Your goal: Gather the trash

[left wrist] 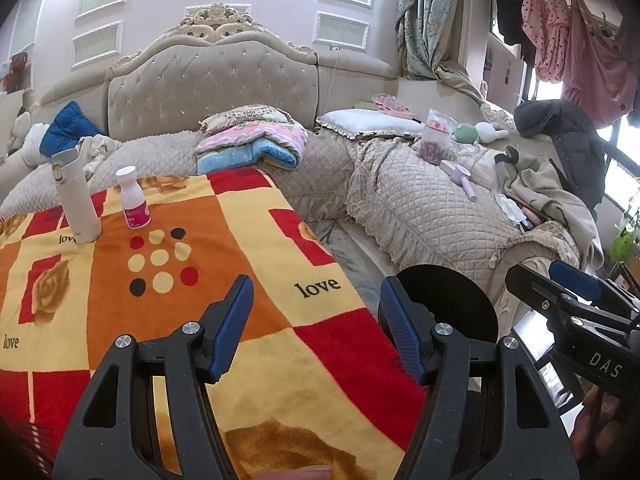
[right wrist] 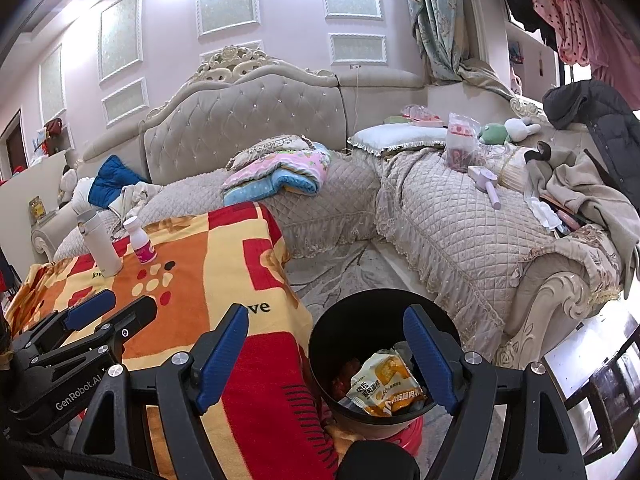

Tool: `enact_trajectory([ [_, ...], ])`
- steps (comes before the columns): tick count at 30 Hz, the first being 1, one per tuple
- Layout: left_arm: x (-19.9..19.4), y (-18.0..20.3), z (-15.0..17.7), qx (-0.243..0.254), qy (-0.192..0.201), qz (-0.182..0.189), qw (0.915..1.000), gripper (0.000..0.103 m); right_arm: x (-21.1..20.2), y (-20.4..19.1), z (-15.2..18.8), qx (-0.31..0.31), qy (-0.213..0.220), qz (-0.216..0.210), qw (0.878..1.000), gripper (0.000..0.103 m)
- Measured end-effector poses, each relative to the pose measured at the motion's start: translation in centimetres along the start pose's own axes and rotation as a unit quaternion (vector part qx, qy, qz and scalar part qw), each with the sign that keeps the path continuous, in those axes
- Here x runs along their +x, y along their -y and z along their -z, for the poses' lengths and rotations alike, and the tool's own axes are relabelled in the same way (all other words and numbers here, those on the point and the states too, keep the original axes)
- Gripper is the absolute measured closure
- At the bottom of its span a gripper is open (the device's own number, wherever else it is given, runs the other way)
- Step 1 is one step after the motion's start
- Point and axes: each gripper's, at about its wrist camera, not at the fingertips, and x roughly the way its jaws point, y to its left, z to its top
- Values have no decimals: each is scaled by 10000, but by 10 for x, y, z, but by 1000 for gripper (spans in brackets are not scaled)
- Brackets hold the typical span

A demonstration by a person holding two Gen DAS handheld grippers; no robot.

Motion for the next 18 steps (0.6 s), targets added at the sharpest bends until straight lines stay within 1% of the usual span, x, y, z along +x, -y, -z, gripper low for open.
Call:
enact_trajectory([
  [18,1,0,3,17,-28,-1,10000,38,2,2,2,-11,-29,10,10000,24],
])
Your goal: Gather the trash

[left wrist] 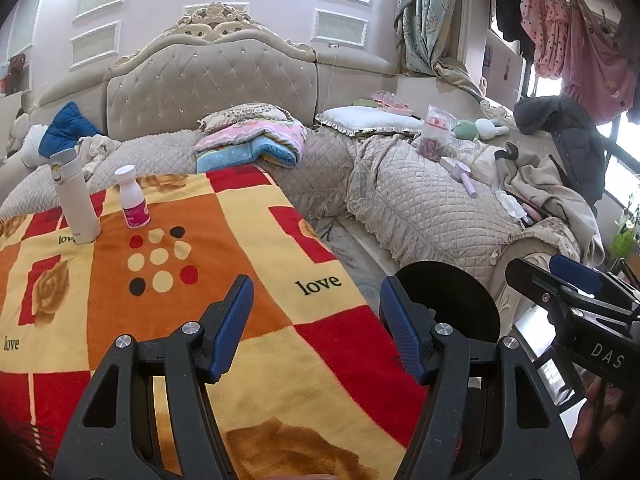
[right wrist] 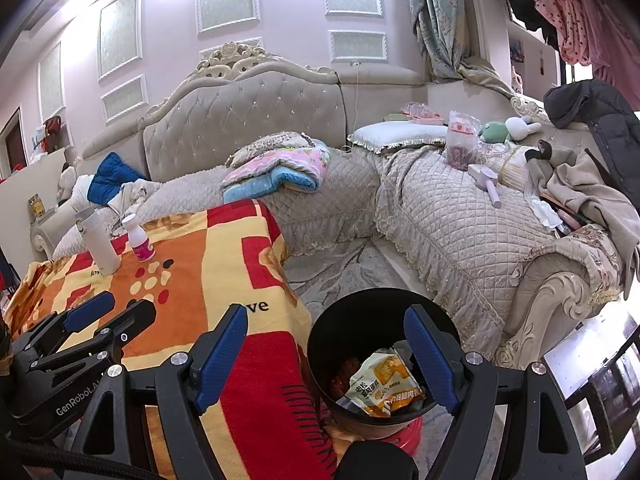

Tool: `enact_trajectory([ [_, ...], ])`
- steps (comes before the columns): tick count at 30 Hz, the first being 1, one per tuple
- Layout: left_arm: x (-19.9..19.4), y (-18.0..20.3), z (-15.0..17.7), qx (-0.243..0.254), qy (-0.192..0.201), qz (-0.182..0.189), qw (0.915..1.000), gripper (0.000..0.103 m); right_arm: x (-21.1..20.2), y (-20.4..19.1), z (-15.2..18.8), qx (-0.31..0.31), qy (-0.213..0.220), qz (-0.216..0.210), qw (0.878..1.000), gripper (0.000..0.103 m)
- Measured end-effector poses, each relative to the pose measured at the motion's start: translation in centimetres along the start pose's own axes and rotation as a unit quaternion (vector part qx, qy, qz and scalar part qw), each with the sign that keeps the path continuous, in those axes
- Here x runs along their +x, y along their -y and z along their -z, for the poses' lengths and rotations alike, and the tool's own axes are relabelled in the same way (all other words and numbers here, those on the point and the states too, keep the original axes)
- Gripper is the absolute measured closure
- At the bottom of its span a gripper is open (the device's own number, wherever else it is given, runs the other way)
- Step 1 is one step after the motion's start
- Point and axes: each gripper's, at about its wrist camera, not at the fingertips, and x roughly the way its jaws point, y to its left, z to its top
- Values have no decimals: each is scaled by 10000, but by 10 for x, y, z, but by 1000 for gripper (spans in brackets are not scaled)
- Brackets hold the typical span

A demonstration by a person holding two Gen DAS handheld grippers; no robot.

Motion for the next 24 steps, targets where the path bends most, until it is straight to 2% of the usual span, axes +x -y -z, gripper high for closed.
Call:
enact_trajectory([
  [24,3,-1,4,8,-73,21,10000,38,7,5,0,-14,-80,5,10000,24],
])
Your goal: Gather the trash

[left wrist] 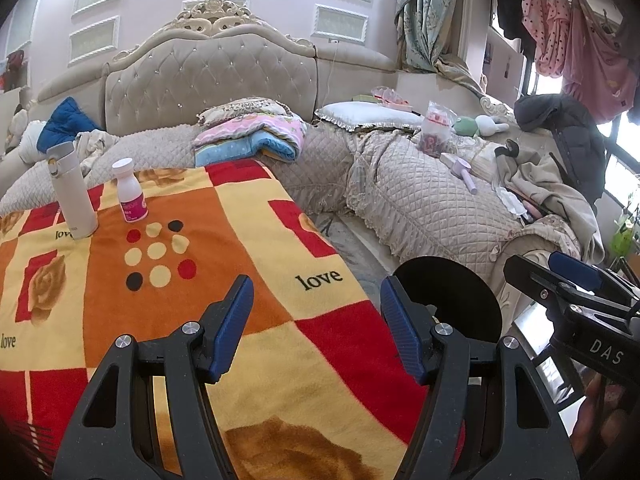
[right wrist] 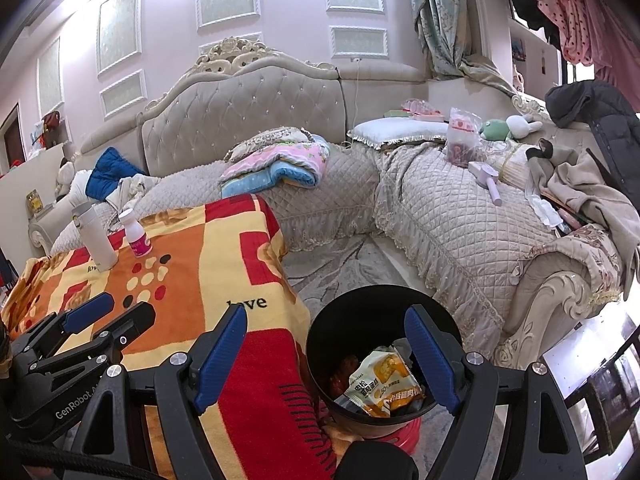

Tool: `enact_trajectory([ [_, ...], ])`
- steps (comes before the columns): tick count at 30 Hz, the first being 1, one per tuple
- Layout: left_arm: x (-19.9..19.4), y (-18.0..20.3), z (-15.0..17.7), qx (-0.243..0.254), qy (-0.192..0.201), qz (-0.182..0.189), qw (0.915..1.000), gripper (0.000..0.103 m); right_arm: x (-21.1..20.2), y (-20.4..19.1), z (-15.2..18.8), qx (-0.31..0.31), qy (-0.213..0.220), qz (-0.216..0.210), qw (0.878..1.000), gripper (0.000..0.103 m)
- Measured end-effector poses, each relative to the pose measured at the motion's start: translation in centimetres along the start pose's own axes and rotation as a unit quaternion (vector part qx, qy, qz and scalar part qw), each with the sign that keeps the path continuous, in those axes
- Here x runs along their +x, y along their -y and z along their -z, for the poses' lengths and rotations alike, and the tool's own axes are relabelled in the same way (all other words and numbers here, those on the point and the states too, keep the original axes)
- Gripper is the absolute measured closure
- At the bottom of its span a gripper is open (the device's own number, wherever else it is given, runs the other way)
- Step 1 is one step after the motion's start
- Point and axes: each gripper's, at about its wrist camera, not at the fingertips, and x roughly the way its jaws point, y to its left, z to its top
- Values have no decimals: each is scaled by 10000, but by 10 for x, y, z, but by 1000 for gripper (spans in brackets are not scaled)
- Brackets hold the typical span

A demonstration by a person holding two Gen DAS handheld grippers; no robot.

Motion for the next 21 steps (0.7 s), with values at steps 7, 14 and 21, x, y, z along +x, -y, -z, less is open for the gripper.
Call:
enact_trajectory([
  [7,1,1,1,32,-16,5,10000,38,2,2,1,5,-23,-3,10000,24],
  [14,3,2,3,45,-33,19,10000,38,3,4,3,-9,-50,7,10000,24],
  [21,6,1,2,60,-96,71,9999,38,4,3,2,-15,-67,13,10000,24],
])
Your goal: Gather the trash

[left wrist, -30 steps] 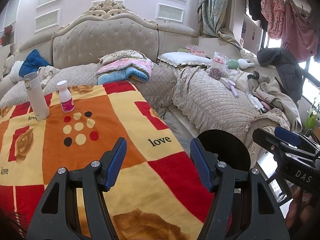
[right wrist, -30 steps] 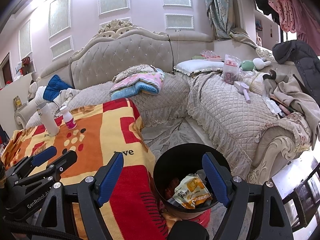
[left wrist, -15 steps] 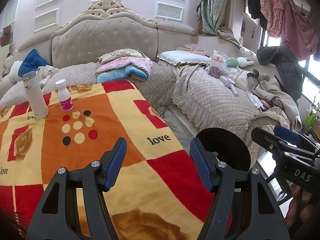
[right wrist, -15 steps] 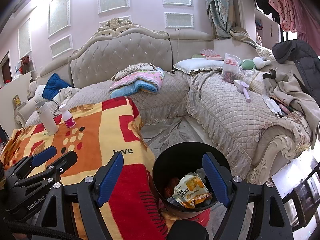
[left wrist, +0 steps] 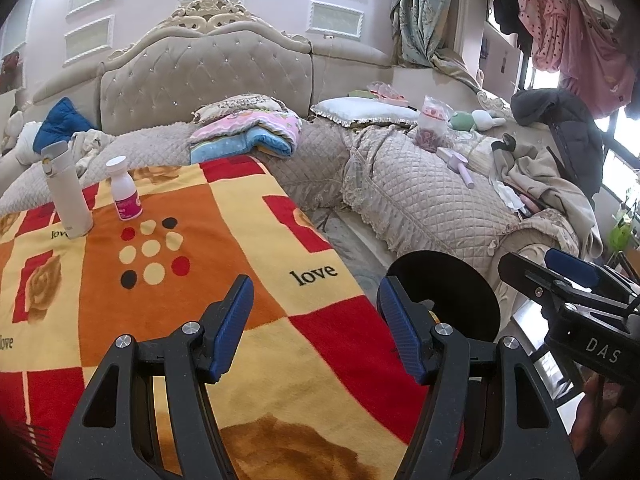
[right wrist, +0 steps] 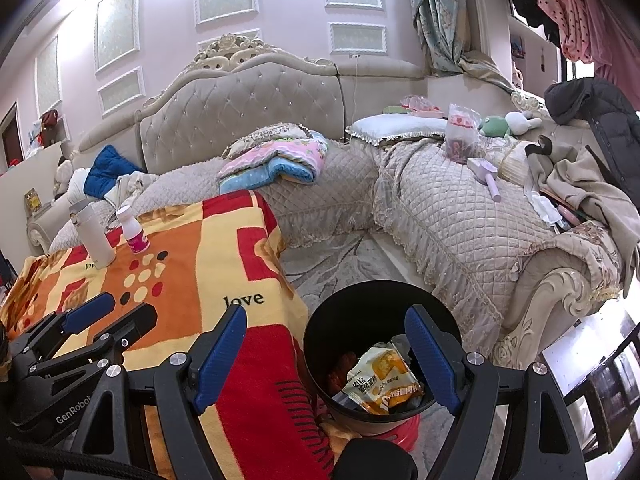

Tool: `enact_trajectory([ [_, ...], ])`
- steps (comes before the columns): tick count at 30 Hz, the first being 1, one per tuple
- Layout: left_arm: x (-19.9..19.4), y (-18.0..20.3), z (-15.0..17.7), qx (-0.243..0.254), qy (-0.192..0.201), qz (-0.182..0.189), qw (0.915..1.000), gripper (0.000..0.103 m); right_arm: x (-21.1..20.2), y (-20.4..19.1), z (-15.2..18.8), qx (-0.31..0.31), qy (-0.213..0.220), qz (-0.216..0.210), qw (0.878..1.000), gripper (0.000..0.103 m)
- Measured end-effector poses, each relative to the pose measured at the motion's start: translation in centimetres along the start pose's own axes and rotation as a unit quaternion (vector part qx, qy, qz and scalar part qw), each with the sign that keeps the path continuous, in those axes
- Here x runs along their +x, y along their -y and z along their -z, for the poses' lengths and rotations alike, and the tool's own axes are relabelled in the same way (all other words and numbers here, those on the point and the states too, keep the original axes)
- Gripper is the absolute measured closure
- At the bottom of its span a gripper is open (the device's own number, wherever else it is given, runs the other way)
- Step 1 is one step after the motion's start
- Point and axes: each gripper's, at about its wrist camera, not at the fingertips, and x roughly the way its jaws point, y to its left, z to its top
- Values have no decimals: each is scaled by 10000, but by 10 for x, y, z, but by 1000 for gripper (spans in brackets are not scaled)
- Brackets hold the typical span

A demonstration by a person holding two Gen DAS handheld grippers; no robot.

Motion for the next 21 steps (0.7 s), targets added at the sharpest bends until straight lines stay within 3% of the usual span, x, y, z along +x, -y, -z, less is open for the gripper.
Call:
enact_trajectory([
  [21,7,-20,2,-80,-151,56,9998,38,18,-19,-3,-249,-232,-22,9994,23],
])
